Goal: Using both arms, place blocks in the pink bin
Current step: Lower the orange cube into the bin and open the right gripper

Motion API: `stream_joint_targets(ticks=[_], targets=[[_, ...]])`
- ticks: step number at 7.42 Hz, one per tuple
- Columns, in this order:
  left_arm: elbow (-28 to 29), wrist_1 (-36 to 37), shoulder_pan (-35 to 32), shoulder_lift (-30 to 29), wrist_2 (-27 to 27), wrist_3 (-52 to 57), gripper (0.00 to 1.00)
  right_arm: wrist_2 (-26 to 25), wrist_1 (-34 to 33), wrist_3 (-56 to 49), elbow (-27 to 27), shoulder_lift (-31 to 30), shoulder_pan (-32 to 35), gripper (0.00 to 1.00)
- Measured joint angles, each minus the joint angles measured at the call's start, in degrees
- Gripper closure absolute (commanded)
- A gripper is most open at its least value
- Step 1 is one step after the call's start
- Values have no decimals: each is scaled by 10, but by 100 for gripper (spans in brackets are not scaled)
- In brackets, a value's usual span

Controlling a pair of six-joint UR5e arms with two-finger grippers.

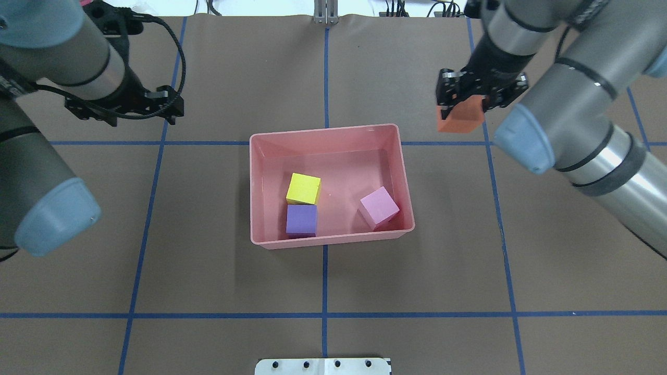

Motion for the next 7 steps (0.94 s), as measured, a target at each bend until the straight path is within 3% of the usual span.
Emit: stream_joint_targets(ticks=[3, 5, 7], targets=[[0, -46, -60, 71, -38, 95, 0, -56, 57, 140, -24, 41, -113, 100], [3, -63, -66, 85, -40, 103, 0, -66, 67, 153, -30, 42, -147, 1], [6, -65, -67, 87, -41, 103, 0, -69, 93, 155, -43, 39, -158, 0]])
